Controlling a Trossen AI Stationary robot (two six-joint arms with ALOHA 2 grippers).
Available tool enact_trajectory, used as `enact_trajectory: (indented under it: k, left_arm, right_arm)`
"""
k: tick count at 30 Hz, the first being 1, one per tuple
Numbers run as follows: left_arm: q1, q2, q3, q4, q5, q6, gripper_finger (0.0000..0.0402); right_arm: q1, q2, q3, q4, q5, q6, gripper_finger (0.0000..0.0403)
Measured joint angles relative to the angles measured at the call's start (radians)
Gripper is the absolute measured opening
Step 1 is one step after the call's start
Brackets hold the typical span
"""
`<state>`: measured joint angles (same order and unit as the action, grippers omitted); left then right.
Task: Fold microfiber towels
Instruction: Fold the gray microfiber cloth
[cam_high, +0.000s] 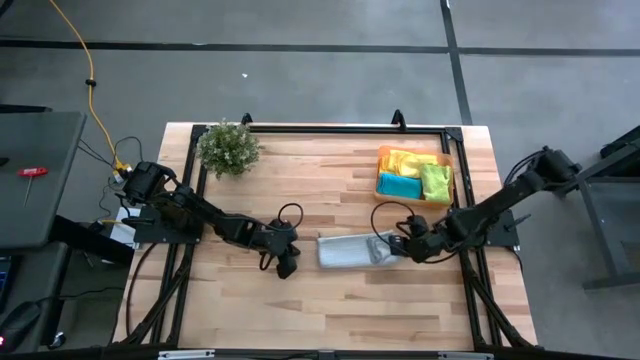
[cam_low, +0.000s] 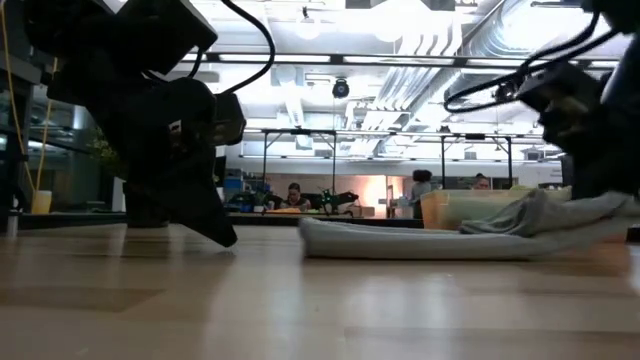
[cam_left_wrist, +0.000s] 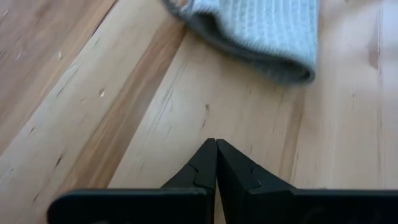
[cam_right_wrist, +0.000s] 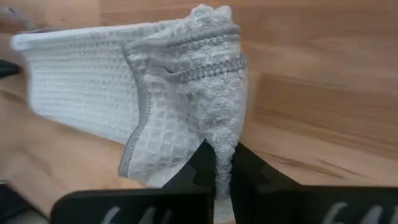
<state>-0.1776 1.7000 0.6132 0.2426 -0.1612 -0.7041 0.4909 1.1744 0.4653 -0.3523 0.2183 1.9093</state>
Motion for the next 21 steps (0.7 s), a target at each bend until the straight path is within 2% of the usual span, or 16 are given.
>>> enact_trajectory:
  k: [5, 10, 21]
  left_arm:
    - [0.000, 0.000, 0.000, 0.025, -0.017, 0.001, 0.0000]
    - [0.007, 0.000, 0.001, 0.067, -0.031, 0.001, 0.0000]
    - [0.035, 0.000, 0.001, 0.085, -0.029, 0.001, 0.0000]
  right_arm:
    - [-0.014, -0.041, 0.142, -0.288, -0.032, -0.032, 0.0004]
    - [-0.033, 0.012, 0.279, -0.472, -0.028, -0.061, 0.0002]
    - [-0.089, 0.251, 0.465, -0.556, -0.054, -0.185, 0.0001]
